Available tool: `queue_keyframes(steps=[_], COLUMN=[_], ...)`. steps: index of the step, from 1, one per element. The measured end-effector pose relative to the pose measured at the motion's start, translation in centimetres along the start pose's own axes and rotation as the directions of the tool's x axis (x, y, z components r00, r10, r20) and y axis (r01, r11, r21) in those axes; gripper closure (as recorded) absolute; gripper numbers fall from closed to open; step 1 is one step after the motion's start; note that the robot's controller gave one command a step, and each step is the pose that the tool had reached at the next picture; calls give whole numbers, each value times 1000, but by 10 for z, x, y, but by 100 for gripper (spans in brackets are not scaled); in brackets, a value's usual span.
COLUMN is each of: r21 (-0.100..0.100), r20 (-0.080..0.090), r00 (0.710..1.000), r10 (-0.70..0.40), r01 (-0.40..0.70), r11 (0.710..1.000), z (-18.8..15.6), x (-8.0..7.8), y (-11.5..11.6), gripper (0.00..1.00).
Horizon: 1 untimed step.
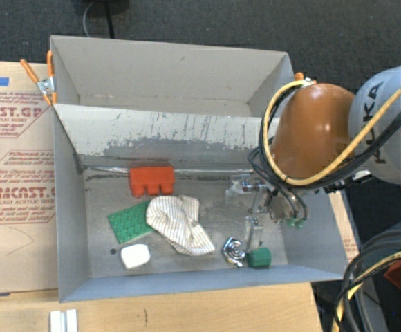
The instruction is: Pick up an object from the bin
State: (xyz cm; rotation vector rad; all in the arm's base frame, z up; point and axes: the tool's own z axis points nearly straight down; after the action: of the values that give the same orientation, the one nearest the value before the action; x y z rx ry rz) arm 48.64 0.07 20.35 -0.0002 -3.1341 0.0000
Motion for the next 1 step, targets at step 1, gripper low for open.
queue_keyframes(steps=[1], r21=[0], r20=[8], r00=[1000], r10=[0], r01=[0], r11=[1000], z=[-4], x=[-2], y=[0], gripper=[0])
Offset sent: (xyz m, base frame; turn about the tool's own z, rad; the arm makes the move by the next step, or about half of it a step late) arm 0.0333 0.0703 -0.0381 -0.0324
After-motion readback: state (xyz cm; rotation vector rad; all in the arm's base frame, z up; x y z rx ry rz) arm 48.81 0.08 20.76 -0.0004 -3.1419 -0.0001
